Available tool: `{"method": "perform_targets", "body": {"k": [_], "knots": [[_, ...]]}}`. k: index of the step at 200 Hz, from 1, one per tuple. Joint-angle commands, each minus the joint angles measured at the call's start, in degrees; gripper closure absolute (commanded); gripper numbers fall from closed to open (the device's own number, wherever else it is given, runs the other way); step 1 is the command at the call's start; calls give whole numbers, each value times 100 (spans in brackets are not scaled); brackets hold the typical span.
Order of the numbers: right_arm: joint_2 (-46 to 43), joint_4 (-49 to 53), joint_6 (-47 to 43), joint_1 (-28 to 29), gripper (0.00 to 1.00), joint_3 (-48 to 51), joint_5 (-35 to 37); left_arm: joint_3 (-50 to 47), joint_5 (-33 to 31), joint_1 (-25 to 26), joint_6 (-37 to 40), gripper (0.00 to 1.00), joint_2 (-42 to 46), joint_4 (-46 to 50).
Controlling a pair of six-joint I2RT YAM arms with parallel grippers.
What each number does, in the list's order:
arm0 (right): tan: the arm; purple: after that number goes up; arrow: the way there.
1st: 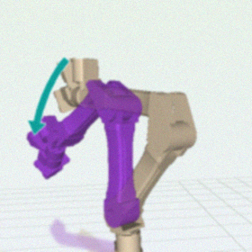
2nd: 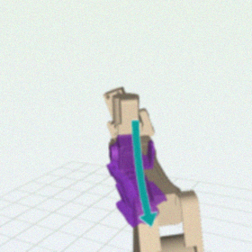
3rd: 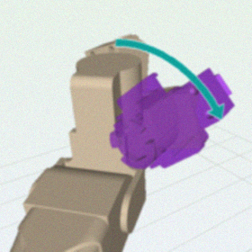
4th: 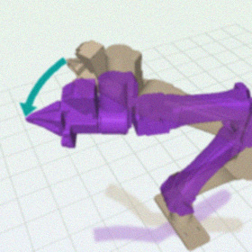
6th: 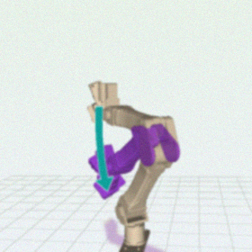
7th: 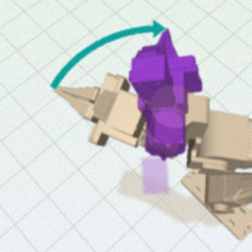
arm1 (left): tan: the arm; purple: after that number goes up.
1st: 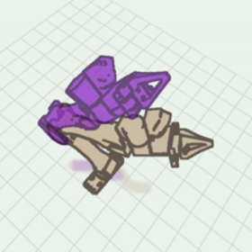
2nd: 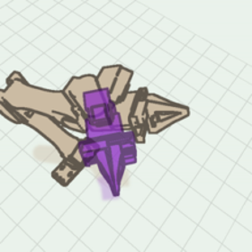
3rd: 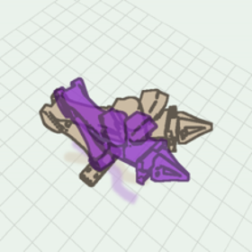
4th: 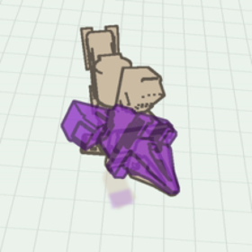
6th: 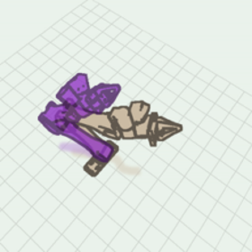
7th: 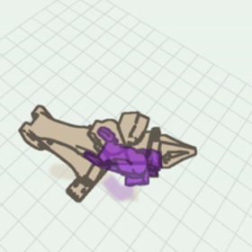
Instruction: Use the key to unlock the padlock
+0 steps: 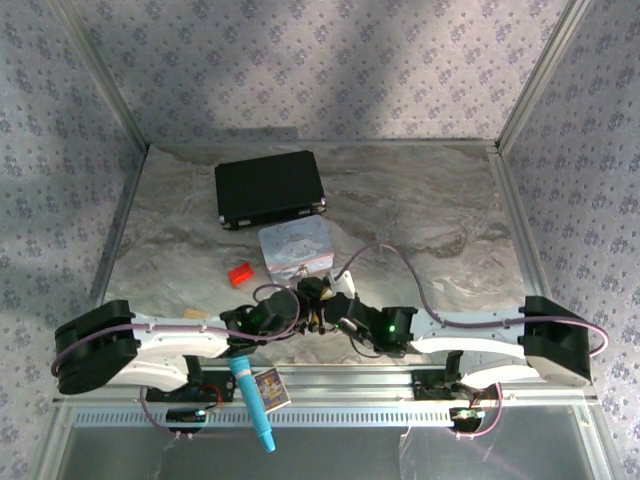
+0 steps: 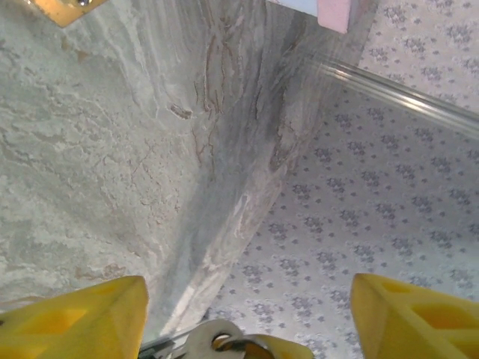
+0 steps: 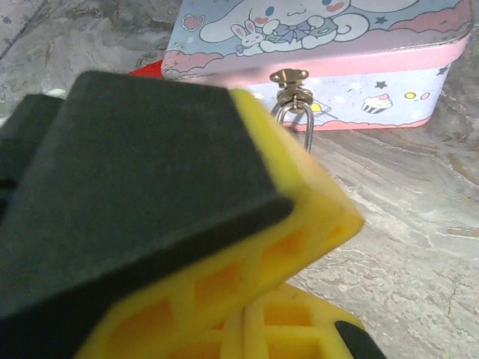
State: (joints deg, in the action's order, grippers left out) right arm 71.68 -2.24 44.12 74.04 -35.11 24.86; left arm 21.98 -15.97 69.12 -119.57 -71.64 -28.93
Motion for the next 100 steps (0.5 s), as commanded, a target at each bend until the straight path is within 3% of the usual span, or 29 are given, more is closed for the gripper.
{"method": "perform_targets", "body": {"k": [1, 62, 100], "knots": [[-175, -132, -86, 53, 100, 140, 171, -97, -129, 4, -95, 42, 119, -11], [-339, -148, -101, 94, 100, 257, 213, -120, -104, -33, -113, 69, 63, 189], [-450, -154, -124, 137, 100, 355, 304, -133, -91, -39, -102, 75, 36, 262]]}}
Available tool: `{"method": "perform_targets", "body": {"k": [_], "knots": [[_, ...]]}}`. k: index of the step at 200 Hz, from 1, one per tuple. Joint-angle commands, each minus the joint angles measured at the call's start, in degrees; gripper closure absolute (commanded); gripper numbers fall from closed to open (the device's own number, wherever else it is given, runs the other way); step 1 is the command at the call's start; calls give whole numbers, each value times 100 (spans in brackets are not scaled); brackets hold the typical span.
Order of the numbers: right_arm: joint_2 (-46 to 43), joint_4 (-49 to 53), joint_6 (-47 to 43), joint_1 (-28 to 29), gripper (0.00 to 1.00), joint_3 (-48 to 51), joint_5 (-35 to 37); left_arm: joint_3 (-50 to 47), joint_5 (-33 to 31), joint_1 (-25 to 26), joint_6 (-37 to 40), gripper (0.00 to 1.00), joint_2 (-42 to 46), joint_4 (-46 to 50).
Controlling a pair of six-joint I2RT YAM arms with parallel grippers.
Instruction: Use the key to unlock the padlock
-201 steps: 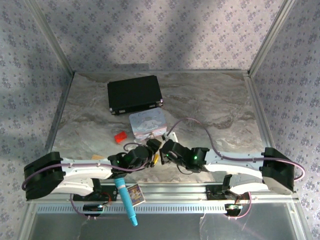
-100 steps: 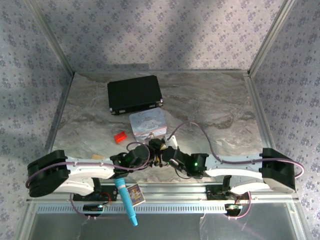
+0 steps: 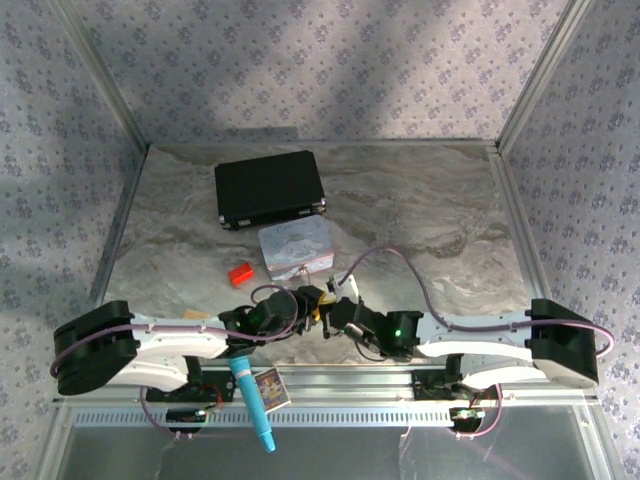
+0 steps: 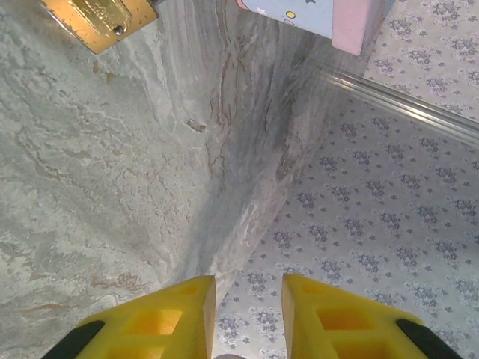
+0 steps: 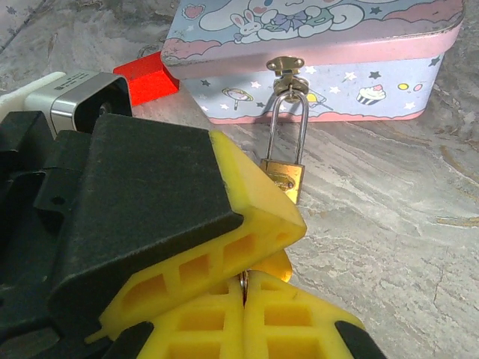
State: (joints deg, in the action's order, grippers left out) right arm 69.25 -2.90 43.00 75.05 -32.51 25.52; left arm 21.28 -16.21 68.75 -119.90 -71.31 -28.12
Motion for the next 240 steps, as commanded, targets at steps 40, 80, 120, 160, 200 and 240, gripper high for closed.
{"method": "perform_targets", "body": {"k": [40, 80, 120, 160, 200, 240], "knots": [[-395, -83, -3, 62, 100, 235, 310, -109, -67, -36, -87, 83, 16, 279], [-439, -140, 67, 93, 100, 306, 383, -67, -40, -55, -21, 82, 22, 452], [-383, -183, 108, 109, 100, 316, 393, -98, -86, -55, -14, 75, 86, 553], [-281, -230, 137, 151, 100, 298, 366, -141, -127, -55, 44, 78, 204, 536], [-219, -264, 164, 148, 100, 293, 503, -128, 30, -44, 58, 22, 286, 366], [-121, -325, 187, 148, 100, 160, 647, -63, 239, 5, -11, 15, 106, -167]]}}
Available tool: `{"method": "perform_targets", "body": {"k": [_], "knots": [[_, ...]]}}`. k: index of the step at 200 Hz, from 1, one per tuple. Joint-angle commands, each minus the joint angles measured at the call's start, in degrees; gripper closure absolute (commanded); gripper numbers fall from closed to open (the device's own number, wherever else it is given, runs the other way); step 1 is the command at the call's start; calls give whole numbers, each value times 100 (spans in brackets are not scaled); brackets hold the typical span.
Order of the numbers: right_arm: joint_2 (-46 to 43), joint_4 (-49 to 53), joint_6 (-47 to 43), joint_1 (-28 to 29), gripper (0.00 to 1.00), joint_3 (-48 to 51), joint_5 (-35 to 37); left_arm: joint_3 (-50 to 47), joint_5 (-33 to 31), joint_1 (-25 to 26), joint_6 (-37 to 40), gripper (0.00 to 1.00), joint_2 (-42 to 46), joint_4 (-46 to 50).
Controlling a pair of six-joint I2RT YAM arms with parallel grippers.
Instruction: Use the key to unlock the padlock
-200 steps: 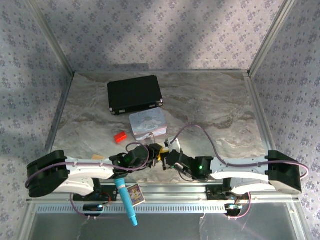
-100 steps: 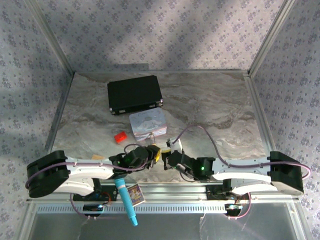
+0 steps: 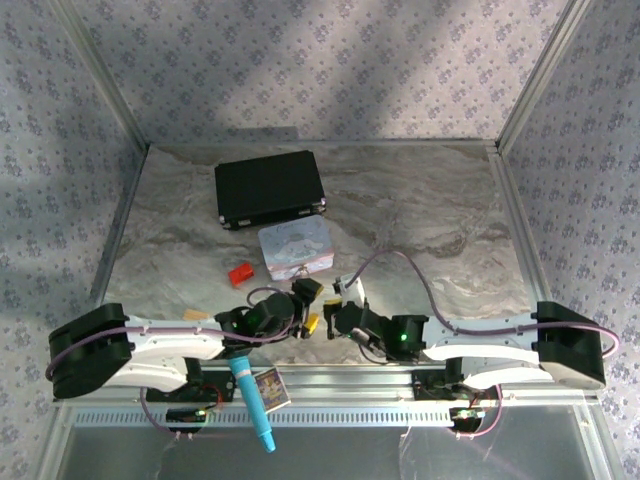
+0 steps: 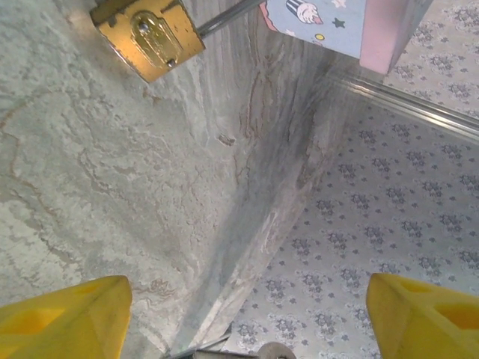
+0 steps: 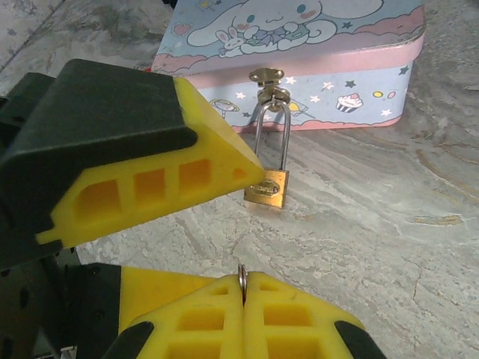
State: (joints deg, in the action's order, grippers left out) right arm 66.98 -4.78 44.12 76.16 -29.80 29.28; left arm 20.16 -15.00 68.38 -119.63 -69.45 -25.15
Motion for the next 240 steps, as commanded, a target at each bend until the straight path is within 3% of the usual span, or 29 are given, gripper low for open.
{"method": "perform_targets", "body": {"k": [1, 80, 104, 136, 168, 217, 240], "knots": [[114, -142, 78, 33, 100, -117, 272, 49, 115, 48, -40, 15, -87, -478], [101, -167, 63, 118, 100, -96, 104, -28, -8, 54, -191, 42, -341, -1073], [37, -93, 65, 120, 100, -95, 129, -18, -19, 50, -183, 57, -311, -956], [-59, -55, 84, 147, 100, -35, 166, -63, -80, 61, -205, 60, -289, -860], [-60, -157, 77, 153, 100, 22, -4, -88, -125, 53, -186, 72, -296, -923], [-221, -863, 388, -14, 100, 537, -445, -100, -155, 53, -63, 61, -262, -1172], [-444, -1669, 555, -384, 100, 1018, -1181, -135, -154, 53, -60, 48, -287, -1280]]}}
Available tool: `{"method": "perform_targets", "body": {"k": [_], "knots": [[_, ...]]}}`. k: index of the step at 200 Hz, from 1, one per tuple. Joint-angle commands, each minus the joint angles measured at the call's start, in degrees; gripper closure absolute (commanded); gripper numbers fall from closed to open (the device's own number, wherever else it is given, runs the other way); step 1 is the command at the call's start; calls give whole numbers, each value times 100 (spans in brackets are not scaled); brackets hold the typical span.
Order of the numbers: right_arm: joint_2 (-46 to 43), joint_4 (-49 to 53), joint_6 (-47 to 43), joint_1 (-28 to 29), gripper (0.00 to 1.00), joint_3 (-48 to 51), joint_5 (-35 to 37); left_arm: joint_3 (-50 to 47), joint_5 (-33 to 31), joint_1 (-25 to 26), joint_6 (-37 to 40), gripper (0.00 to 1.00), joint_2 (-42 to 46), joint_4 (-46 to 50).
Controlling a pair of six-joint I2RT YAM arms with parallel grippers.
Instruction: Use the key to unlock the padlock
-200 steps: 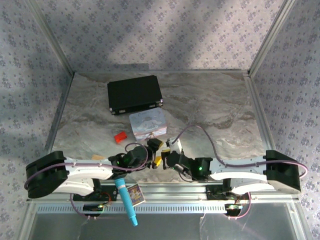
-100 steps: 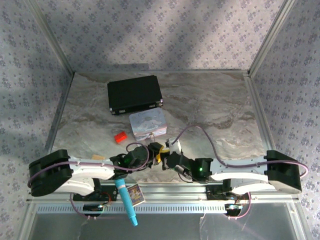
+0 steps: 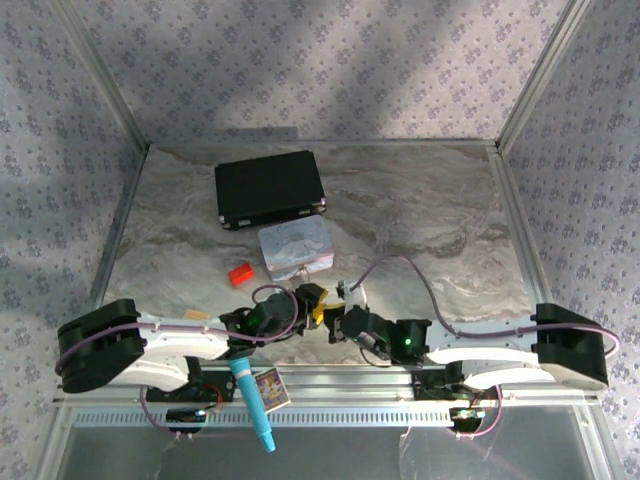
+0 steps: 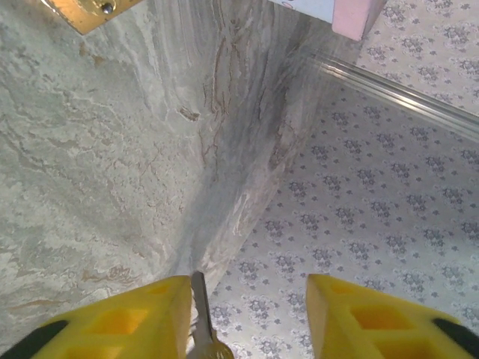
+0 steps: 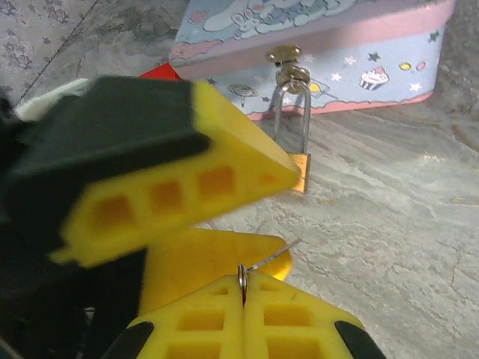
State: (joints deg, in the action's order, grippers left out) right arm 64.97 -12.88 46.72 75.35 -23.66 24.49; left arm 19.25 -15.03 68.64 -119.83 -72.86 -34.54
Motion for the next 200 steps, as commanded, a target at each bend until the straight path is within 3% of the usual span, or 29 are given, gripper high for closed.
{"method": "perform_targets", "body": {"k": [1, 17, 44, 83, 110, 133, 167, 200], "knots": [[-250, -888, 281, -333, 100, 431, -732, -48, -151, 26, -36, 48, 53, -359], [-417, -1453, 50, -688, 100, 676, -1542, -29, -98, 23, 74, 47, 2, -596], [-701, -1510, 125, -1201, 100, 697, -2484, 144, 147, 9, 216, 37, -126, -642], [-878, -1129, 107, -1325, 100, 461, -2507, 206, 343, 34, 165, 12, -537, -1292], [-637, -1202, 156, -1268, 100, 321, -2534, 282, 248, 79, 184, 7, -623, -1435], [-519, -1392, 348, -1127, 100, 388, -2399, 123, -55, 79, 145, 13, -564, -1678], [-935, -1457, 800, -1145, 100, 787, -2228, 4, -263, 80, 211, 40, -354, -1606], [-1333, -992, 742, -1225, 100, 784, -2281, 86, -125, 83, 233, 48, -479, -1637]]}}
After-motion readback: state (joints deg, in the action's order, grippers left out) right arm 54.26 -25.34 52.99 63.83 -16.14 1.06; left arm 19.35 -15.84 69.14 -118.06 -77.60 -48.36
